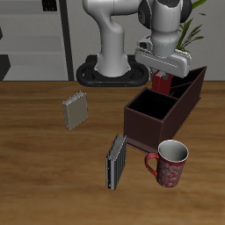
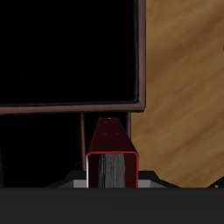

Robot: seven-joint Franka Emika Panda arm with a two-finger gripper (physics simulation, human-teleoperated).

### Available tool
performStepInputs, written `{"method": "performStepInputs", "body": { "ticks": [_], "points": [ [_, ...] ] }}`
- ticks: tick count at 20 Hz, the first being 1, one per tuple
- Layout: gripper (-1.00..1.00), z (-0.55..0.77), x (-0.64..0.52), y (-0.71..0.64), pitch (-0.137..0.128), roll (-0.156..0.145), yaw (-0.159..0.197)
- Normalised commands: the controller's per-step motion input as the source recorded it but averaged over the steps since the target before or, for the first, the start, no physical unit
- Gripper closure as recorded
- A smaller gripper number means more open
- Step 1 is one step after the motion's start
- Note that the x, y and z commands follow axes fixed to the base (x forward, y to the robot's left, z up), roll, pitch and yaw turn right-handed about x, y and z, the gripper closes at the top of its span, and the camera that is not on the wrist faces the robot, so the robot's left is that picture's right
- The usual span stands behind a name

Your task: Place the red book into the left desk caddy's front compartment

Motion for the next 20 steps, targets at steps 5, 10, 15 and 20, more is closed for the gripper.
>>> {"method": "performStepInputs", "body": {
  "ticks": [5, 10, 15, 20],
  "points": [
    [1.0, -0.15, 0.02, 0.08, 0.021, 0.021, 0.006],
    [1.0, -0.07, 0.06, 0.01, 0.007, -0.008, 0.007],
    [1.0, -0.15, 0.11, 0.01, 0.033, 0.001, 0.001],
    [1.0, -0.15, 0.08, 0.06, 0.023, 0.008, 0.016]
  ]
}}
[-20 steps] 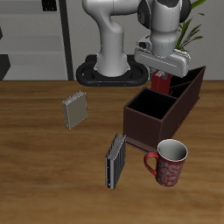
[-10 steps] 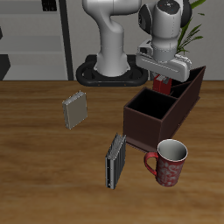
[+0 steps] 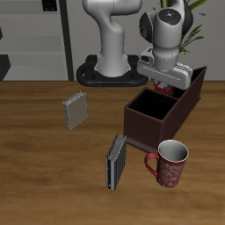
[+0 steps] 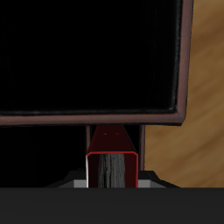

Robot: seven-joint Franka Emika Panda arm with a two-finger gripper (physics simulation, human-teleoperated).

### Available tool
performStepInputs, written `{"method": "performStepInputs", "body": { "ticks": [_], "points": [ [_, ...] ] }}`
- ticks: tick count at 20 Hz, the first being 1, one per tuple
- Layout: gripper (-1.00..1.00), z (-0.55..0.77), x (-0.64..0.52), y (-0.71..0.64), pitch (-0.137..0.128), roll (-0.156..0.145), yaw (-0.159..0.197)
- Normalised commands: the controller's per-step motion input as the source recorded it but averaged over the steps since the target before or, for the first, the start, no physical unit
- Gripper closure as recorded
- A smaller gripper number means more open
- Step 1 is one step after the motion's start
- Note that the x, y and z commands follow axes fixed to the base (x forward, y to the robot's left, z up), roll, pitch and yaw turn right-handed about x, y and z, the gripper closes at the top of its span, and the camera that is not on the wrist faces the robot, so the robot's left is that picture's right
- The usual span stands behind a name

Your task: Place the red book into the left desk caddy's front compartment

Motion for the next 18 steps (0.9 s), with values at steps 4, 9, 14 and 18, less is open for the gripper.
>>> {"method": "performStepInputs", "body": {
  "ticks": [4, 9, 14, 18],
  "points": [
    [1.0, -0.17, 0.05, 0.0, 0.034, -0.005, 0.003],
    [1.0, -0.14, 0.03, -0.04, 0.035, 0.0, -0.001],
    [1.0, -0.12, 0.05, -0.13, 0.048, 0.006, -0.017],
    [-1.0, -0.03, 0.0, -0.01, 0.01, 0.028, 0.005]
  ]
}}
